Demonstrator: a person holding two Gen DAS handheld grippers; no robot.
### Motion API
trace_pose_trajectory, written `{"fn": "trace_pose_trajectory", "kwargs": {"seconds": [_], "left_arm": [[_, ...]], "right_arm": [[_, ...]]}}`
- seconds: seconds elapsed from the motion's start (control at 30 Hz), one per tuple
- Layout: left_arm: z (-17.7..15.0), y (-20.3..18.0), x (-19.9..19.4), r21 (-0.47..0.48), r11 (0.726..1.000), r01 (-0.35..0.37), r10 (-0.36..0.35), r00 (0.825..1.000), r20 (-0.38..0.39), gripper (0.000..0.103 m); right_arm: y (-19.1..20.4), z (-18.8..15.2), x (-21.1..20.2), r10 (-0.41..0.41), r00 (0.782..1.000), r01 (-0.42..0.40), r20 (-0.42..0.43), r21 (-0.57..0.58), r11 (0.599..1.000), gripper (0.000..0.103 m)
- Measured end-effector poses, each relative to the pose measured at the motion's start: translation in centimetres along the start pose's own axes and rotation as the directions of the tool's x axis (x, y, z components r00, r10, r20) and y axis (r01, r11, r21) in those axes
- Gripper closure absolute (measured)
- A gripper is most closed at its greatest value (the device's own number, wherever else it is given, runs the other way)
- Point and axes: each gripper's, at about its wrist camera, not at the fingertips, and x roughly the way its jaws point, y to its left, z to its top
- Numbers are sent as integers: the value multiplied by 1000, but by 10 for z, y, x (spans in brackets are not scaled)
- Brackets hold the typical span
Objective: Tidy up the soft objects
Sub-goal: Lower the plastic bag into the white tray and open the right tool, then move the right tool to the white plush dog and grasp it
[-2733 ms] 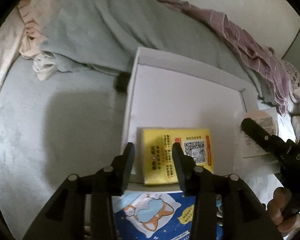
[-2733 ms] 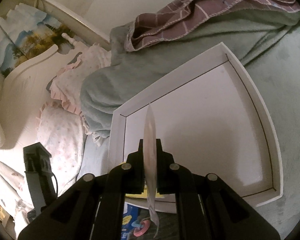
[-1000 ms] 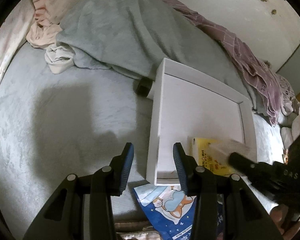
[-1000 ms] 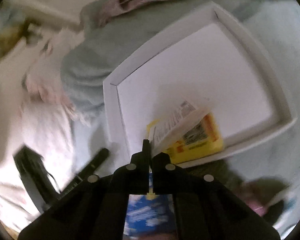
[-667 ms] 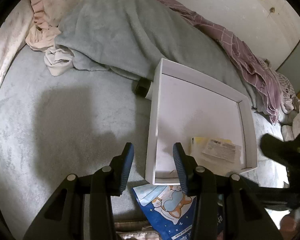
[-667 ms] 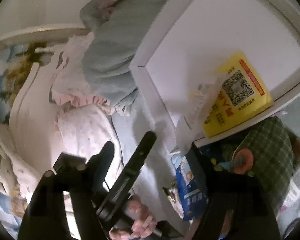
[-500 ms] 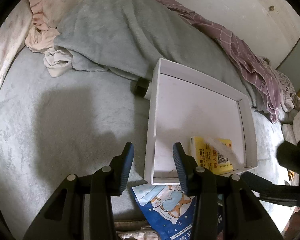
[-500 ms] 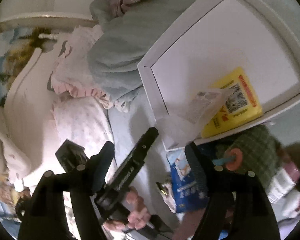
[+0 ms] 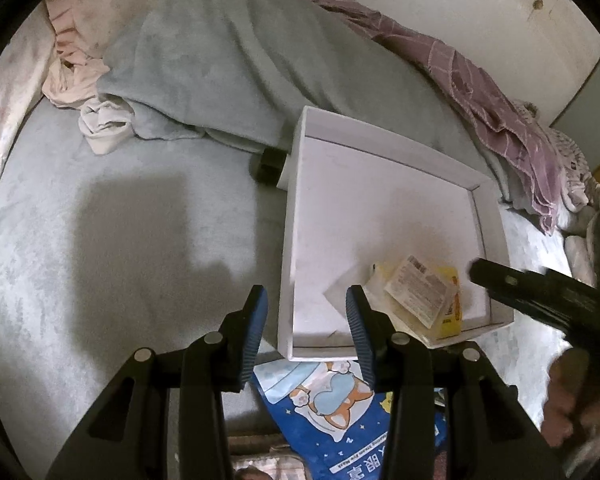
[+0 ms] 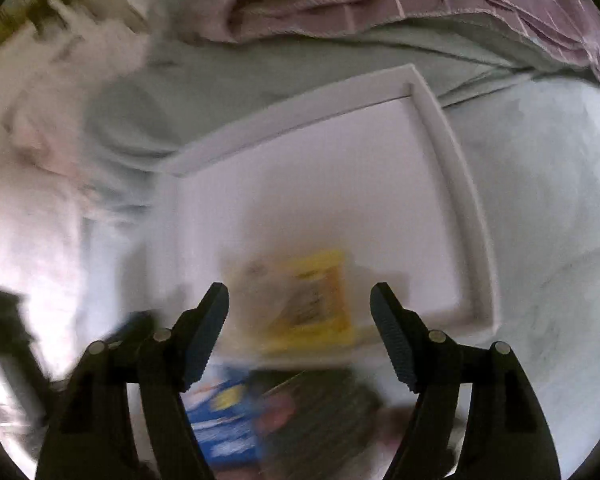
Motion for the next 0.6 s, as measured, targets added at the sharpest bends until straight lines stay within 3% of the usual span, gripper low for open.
{"fn": "trace_pose_trajectory", "kwargs": {"seconds": [0.1,0.2,0.27,0.33,0.5,0.6], "left_arm": [[0,1,1,-5,1000,-10,10,1000,-4,63],[0,4,-1,-12,1000,-15,15,1000,-1,63],[0,6,-4,-22,1000,-16,17,1000,5,63],[0,8,-7,-25,1000,-17,18,1000,14,63],[1,14,-7,-34,999,-25,25,1000,12,63],[2,21,-8,-51,998,-39,40,999,15,63]], "right_arm": [[-16,7,32,102,988,-96,-112,55,994,32],[-20,0,32,75,993,-69,-96,68,995,53],[-19,-5,36,159,977,-143,-143,114,983,74],[-12,-8,40,144,978,-129,-152,105,986,81],[14,-11,47,139,978,-129,-154,74,989,81],[27,-12,47,86,987,-84,-138,19,996,81]]}}
